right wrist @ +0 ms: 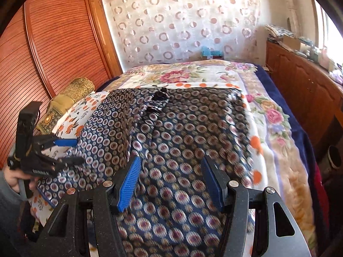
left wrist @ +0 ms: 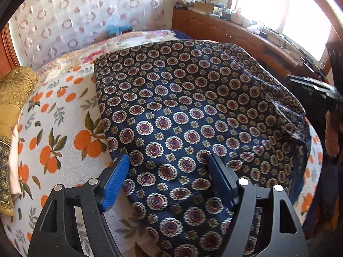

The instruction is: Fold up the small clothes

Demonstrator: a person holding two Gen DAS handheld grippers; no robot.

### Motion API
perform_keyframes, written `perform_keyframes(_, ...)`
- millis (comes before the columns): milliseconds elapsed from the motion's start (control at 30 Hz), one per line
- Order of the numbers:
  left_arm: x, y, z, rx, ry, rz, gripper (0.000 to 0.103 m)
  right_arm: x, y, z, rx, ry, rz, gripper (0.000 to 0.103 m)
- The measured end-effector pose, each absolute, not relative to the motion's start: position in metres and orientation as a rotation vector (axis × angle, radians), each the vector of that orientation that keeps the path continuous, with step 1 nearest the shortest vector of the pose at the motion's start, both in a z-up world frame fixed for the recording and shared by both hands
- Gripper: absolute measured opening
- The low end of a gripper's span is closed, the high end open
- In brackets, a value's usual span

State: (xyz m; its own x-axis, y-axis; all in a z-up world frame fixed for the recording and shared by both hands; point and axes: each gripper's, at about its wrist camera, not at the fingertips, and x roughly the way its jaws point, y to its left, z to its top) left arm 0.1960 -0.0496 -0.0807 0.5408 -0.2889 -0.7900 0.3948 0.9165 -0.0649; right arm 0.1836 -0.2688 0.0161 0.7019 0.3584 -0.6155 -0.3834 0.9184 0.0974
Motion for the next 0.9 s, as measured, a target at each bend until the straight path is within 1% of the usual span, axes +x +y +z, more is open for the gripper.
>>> perform_keyframes(133,0.192,-0.050,-0.084,0.133,0.873,-0.401,0.078,0.210,-0.247,0.015,-0.065,0.702,0.432,0.061)
perform_keyframes(300,0.193,-0.054,-0.086,0.168,0.875,-0.382,0.079,0.246,-0.225,0.010,-0.052,0.758,0.463,0.061)
perform_keyframes(367,0.193,-0.054,-0.086,0.177,0.876,-0.372,0.082,0.257,-0.219,0.007,-0.040,0.778,0.472,0.061)
perform_keyframes(667,0.193,-0.051,-0.087,0.172,0.876,-0.378,0.083,0.294,-0.195,-0.011,-0.096,0.887,0.464,0.061)
perform_keyframes(700,0.192,-0.050,-0.087,0.173,0.876,-0.383,0.083,0.294,-0.192,-0.010,-0.109,0.877,0.465,0.054)
perform_keyframes(733,0.191,-0.049,-0.086,0.171,0.876,-0.388,0.083,0.295,-0.185,-0.011,-0.118,0.876,0.476,0.042)
perform_keyframes(767,0.190,-0.046,-0.085,0.162,0.877,-0.392,0.083,0.295,-0.180,-0.012,-0.132,0.873,0.491,0.036)
perform_keyframes(800,0.190,-0.044,-0.084,0.149,0.876,-0.392,0.083,0.292,-0.177,-0.012,-0.154,0.862,0.496,0.017)
perform_keyframes(833,0.188,-0.041,-0.080,0.128,0.872,-0.394,0.083,0.289,-0.175,-0.012,-0.174,0.856,0.509,0.007)
perform_keyframes(900,0.183,-0.032,-0.066,0.068,0.832,-0.407,0.083,0.281,-0.171,-0.009,-0.204,0.835,0.531,0.005)
